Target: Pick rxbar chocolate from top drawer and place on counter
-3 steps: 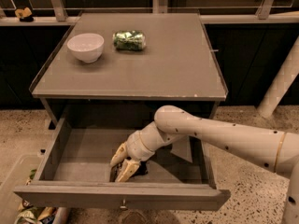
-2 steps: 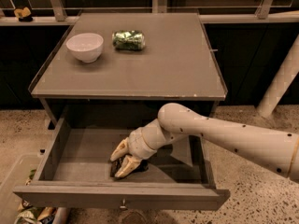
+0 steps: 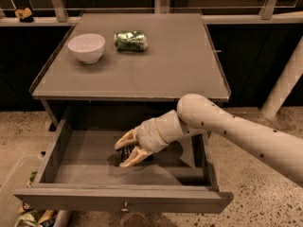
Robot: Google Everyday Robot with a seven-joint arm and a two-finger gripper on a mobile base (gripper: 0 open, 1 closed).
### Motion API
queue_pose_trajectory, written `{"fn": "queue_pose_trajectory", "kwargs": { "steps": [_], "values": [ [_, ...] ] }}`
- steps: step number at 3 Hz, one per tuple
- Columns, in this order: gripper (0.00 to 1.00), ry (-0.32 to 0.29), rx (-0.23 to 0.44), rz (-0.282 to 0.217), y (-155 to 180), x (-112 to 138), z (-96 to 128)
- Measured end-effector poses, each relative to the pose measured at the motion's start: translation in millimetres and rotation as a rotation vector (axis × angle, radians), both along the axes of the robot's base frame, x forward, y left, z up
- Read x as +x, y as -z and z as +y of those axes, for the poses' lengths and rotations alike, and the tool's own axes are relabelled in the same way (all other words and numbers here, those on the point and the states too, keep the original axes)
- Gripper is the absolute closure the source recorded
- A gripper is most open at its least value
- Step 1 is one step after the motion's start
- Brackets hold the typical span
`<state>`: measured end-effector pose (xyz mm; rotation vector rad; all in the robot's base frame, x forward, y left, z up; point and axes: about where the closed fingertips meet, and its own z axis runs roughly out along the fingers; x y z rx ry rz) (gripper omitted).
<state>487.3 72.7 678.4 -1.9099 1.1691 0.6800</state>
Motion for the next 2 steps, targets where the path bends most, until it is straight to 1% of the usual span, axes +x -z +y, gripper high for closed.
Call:
{"fn": "queue_pose_trajectory", "kwargs": {
  "steps": [1,2],
  "values": [
    [1.0,-0.024,0.043,-0.058,-26.9,-2.4,-11.2],
    [1.0,-0.024,0.043,-0.058,-26.9,-2.4,-11.2]
  ]
}}
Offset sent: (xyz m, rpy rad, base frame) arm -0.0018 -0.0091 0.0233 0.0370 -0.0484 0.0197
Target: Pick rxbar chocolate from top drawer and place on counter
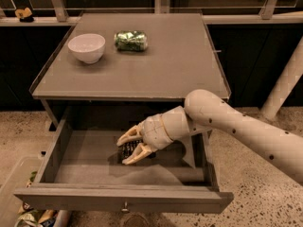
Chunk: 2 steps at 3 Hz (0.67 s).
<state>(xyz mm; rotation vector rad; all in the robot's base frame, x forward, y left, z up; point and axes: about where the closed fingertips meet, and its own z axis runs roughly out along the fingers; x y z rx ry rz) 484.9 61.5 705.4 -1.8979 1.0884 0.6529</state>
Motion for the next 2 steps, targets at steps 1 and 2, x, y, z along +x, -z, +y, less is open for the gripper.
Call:
{"fn": "queue_pose_trajectory", "kwargs": {
  "steps": [1,2],
  "values": [
    [1.0,0.011,-0.035,-0.03,-13.4,-2.3,0.9],
    [1.0,0.045,-0.122,-0.139,-55.1,-16.0,2.1]
  ]
}}
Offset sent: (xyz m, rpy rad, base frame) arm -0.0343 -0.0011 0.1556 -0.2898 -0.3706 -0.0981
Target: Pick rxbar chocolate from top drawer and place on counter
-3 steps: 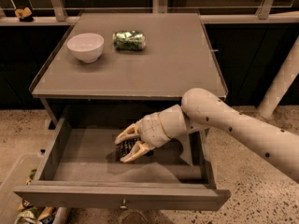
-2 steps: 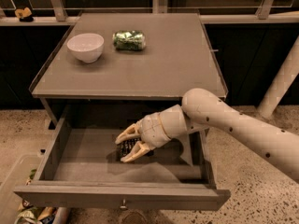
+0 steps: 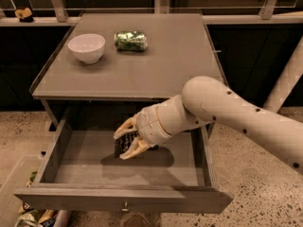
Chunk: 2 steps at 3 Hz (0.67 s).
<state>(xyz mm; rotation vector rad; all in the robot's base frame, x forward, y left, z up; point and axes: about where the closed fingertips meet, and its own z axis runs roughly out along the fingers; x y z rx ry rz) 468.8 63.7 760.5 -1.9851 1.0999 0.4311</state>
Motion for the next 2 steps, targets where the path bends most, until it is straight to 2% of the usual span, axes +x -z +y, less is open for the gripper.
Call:
{"fn": "queue_pose_trajectory", "kwargs": {
  "steps": [1,2],
  "values": [
    [1.0,0.065,-0.107,-0.146,-58.0,-16.5,-5.6],
    [1.0,0.08,-0.184,-0.245,-96.1,-29.2,-1.2]
  ]
}}
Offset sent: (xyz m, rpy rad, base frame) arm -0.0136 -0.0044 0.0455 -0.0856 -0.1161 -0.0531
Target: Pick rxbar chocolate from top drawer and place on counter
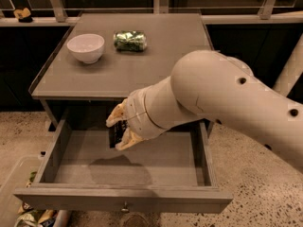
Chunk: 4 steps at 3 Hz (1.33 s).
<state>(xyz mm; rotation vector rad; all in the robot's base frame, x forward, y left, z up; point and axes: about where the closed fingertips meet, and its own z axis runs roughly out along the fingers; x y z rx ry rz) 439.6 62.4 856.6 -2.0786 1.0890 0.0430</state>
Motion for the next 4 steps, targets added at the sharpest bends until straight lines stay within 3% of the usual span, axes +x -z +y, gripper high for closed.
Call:
{"fn": "queue_pose_trajectory", "kwargs": {
  "steps": [1,2,3,4],
  "values": [
    [1.0,-0.001,-0.002,-0.002,-0.9,-0.8,1.2],
    [1.0,-0.008,0.028,-0.025,-9.7,26.6,-3.9],
    [1.0,0.008,0.025,-0.092,-39.9,78.6,-12.3],
    [1.0,0.003,0.032,-0.122,-54.9,85.6,-6.9]
  ]
}}
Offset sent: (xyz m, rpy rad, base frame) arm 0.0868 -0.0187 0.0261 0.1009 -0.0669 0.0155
